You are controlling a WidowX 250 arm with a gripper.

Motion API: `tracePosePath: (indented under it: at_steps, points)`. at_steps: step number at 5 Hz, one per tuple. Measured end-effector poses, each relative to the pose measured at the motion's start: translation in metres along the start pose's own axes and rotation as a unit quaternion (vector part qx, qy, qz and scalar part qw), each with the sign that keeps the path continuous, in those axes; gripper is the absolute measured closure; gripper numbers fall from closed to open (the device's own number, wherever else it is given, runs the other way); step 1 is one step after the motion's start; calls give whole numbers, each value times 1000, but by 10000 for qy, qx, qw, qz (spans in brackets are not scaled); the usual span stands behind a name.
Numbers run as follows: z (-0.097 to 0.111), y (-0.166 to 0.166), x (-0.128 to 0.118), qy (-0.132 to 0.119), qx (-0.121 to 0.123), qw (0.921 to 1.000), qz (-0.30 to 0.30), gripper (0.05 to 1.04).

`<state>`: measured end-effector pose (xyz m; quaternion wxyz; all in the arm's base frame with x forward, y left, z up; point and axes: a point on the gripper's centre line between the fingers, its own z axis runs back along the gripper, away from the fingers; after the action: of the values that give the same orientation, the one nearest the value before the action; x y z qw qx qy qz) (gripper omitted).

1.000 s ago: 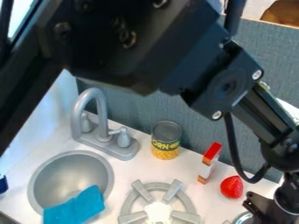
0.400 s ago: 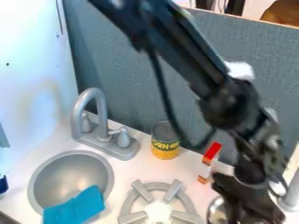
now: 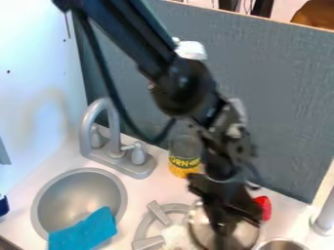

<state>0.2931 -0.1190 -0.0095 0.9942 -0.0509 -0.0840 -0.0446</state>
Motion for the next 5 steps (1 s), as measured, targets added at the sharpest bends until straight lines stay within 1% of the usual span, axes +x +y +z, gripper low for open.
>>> tracePosePath:
  at_steps: [1,2,3,4,5]
  points:
    - [-4,26,-4,7,91,9996,279,761]
    - [-14,45,-4,-84,253,9990,355,761]
    - [-35,57,-9,12,402,9984,403,761]
    - [-48,63,-7,118,601,9972,430,761]
    - [-57,64,-10,235,619,9971,385,761]
